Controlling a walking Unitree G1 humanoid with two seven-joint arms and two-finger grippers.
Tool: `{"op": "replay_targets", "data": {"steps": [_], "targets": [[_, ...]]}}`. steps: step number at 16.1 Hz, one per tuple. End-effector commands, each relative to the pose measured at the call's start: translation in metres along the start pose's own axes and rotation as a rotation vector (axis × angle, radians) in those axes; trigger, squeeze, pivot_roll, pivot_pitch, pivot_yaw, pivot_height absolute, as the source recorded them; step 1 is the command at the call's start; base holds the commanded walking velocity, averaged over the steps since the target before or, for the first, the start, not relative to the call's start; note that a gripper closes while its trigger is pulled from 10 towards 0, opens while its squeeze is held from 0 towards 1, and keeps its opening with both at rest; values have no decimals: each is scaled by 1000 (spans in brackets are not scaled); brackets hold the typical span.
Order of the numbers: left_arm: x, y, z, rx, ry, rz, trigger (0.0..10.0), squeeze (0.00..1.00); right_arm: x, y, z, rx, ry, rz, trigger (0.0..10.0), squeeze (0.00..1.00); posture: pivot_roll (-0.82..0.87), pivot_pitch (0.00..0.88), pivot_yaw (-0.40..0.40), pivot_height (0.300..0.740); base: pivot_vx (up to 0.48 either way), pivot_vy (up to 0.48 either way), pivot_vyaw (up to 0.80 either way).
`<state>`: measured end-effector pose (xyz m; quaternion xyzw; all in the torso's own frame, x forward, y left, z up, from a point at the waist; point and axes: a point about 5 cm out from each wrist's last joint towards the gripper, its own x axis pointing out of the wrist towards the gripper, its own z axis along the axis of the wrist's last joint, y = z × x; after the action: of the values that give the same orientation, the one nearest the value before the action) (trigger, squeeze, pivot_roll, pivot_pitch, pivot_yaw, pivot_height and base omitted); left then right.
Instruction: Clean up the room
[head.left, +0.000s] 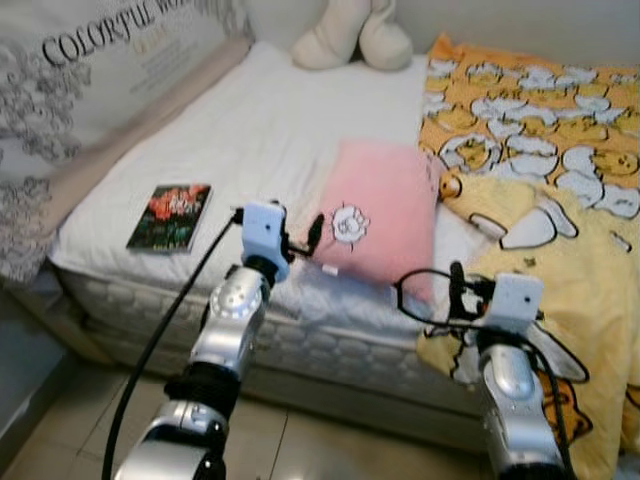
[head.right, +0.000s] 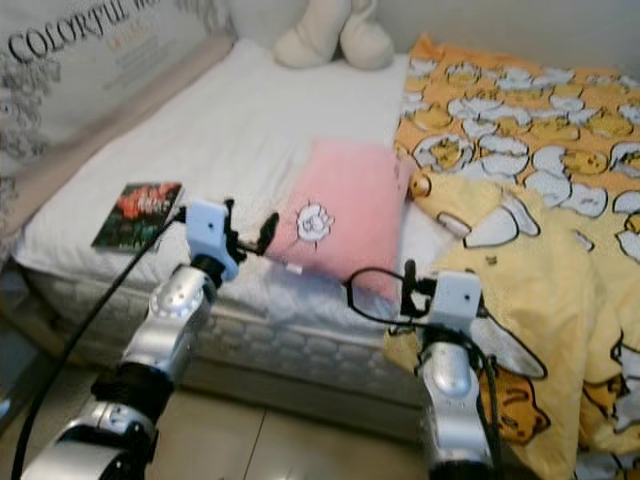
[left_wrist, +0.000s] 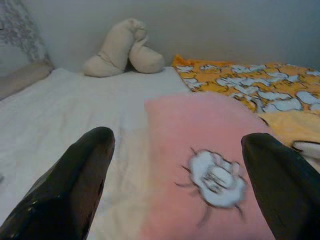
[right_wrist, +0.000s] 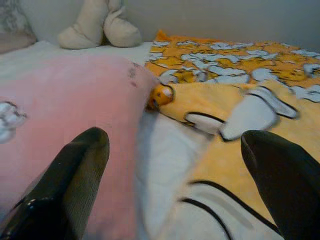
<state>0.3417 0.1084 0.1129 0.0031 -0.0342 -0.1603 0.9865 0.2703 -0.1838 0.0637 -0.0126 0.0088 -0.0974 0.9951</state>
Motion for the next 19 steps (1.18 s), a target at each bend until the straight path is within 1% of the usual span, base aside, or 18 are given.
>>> {"op": "replay_targets", "data": {"steps": [1, 3, 6, 8, 10, 12, 13, 14, 15, 16, 17, 18, 19], "targets": [[1, 9, 3, -4, -3, 33, 10000, 0, 3, 4, 0, 2, 6, 13, 10000, 0, 70, 0, 23, 740, 480, 0, 0], [1, 11, 3, 0, -4, 35, 10000, 0, 4, 4, 0, 2, 9, 15, 10000, 0, 74, 0, 27, 740, 480, 0, 0], [1, 8, 3, 14, 0, 12, 10000, 0, 5, 7, -2, -2, 16, 16, 10000, 0, 76, 0, 34, 740, 480, 0, 0], [1, 8, 2, 13, 2, 8, 10000, 0, 5, 9, -4, 6, 31, 15, 10000, 0, 73, 0, 38, 740, 480, 0, -725], [2, 8, 2, 13, 9, 2, 10000, 0, 5, 6, -3, 2, 19, 0, 10000, 0, 63, 0, 39, 740, 480, 0, -681], [4, 8, 3, 15, 7, 0, 10000, 0, 7, 2, 1, -1, -5, -17, 10000, 0, 61, 0, 39, 740, 480, 0, -222], [6, 9, 4, 16, 9, 2, 10000, 0, 10, 1, 1, 0, 0, -17, 10000, 0, 60, 0, 39, 740, 480, 0, 0], [8, 11, 5, 24, 22, 12, 10000, 0, 14, -1, 2, 18, 10, -26, 10000, 0, 61, 0, 39, 740, 480, 0, 0], [14, 16, 6, 24, 56, 38, 10000, 0, 22, -4, 6, 64, 16, -39, 10000, 0, 69, 0, 36, 740, 0, 0, 0], [21, 23, 12, 1, 98, 48, 10000, 0, 34, -8, 19, 127, 1, -46, 10000, 0, 70, 0, 36, 740, 0, 0, 0], [29, 33, 20, -11, 162, 20, 10000, 0, 47, -18, 34, 196, 5, -48, 10000, 0, 69, 0, 33, 740, 0, 0, 0], [32, 41, 26, -24, 202, -5, 10000, 0, 53, -27, 41, 247, 30, -40, 10000, 0, 69, 0, 32, 740, 0, 0, 0], [31, 54, 34, -51, 231, -29, 10000, 0, 55, -34, 42, 311, 88, -1, 10000, 0, 70, 0, 34, 740, 0, 0, 0]]}}
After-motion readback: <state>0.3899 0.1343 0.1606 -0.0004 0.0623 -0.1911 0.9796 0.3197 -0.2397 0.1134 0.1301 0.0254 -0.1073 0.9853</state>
